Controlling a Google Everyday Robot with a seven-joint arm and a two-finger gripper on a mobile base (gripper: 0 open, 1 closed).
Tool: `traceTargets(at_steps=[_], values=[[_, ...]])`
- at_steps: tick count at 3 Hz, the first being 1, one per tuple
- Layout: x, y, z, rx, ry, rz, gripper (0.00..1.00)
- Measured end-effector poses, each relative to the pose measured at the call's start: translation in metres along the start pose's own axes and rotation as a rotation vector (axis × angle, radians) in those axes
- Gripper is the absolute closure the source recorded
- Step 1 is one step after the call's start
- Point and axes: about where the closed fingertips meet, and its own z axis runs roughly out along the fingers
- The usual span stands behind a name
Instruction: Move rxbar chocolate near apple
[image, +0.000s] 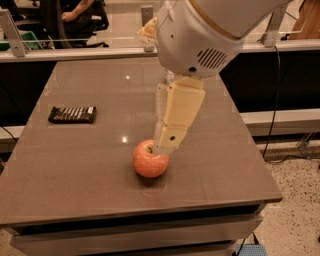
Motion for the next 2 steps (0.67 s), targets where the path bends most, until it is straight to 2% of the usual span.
traceTargets(at_steps=[1, 2], values=[[-0.007, -0.03, 0.016, 0.015, -0.06, -0.031, 0.0], [-0.017, -0.069, 0.057, -0.002, -0.119, -0.039, 0.0]])
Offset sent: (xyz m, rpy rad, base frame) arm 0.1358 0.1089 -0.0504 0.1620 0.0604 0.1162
